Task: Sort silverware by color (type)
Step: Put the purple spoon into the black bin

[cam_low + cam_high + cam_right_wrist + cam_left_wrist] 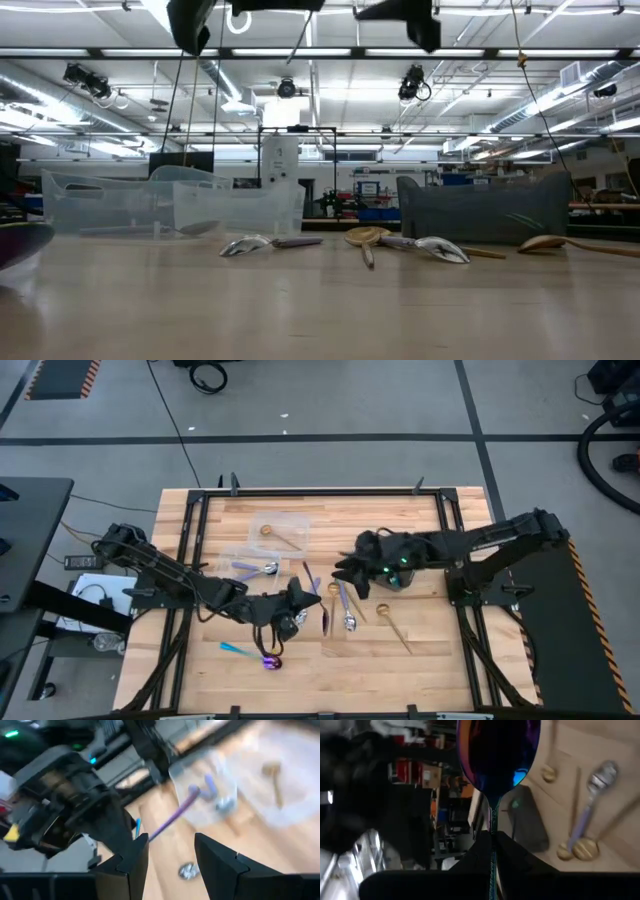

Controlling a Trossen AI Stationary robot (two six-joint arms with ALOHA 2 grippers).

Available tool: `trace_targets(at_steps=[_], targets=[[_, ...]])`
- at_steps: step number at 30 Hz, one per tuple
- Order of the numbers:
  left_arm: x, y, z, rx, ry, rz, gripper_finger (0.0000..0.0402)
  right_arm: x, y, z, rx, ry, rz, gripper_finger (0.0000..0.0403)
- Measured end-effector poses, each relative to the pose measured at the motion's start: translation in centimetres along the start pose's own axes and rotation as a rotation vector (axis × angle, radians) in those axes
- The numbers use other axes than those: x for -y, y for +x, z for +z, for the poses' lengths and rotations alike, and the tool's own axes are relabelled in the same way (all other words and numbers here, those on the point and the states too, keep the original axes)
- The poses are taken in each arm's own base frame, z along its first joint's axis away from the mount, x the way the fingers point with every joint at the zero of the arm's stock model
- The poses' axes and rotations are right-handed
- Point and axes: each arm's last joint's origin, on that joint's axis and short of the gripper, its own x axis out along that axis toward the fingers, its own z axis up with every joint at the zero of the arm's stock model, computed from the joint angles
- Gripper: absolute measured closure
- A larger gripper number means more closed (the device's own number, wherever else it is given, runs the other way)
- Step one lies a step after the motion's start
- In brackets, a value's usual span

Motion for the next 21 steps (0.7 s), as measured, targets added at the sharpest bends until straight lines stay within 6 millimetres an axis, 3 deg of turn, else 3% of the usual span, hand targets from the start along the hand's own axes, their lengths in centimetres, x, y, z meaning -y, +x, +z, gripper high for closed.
trace_targets(at_steps=[9,21], targets=[[2.2,1.6,-0.1,-0.052,0.172,-0.083,0.0385,3.1,3.2,0.1,-0.134,0.185,0.001,0.0233],[2.3,3.6,-1.8,-0.072,0.307,-0.112,0.0385,4.6,5.4,-0.7,-0.191,0.277,-0.049,0.0234]])
